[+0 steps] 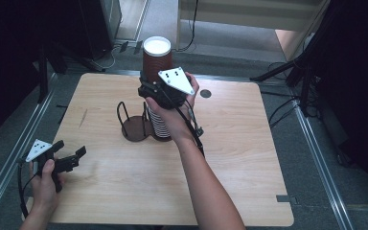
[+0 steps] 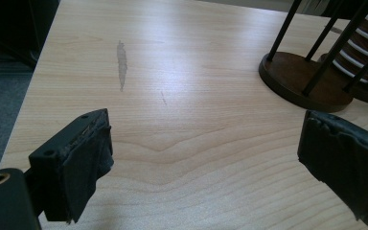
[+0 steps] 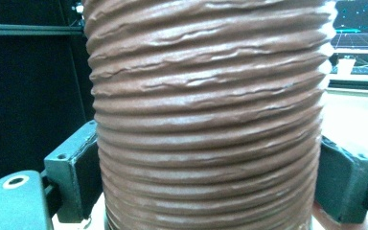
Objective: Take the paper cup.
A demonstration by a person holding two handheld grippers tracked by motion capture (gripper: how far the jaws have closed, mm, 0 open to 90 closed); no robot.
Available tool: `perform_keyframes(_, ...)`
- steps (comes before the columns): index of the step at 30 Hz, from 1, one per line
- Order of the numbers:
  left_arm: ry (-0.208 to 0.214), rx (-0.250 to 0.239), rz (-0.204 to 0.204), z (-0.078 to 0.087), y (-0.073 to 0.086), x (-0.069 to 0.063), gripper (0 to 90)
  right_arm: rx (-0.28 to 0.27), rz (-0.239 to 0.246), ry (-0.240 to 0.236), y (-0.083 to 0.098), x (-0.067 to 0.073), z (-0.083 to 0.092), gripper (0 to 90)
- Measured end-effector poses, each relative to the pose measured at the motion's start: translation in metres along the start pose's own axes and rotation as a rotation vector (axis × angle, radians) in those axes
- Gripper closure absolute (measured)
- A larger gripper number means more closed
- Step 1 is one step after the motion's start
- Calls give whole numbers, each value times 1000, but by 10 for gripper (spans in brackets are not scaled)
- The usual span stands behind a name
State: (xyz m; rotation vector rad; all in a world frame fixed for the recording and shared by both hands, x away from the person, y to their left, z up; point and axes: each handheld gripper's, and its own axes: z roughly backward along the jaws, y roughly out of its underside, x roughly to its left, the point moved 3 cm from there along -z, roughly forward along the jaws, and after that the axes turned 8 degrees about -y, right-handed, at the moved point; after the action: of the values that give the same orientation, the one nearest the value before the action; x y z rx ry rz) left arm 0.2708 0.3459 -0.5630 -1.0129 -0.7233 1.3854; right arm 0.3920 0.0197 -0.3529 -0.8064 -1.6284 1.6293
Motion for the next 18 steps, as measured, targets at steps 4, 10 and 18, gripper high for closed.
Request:
perform_keyframes(4,1,-1,1,0,0,0,53,-16,0,1,-6,2,0,130)
perform_keyframes(10,0,2,-7,0,0,0,53,-59,4,-2,-18,2,2,138)
perform_keyframes(18,0,6,-7,0,0,0,53,-96,-7,1,-32,-3,12,140)
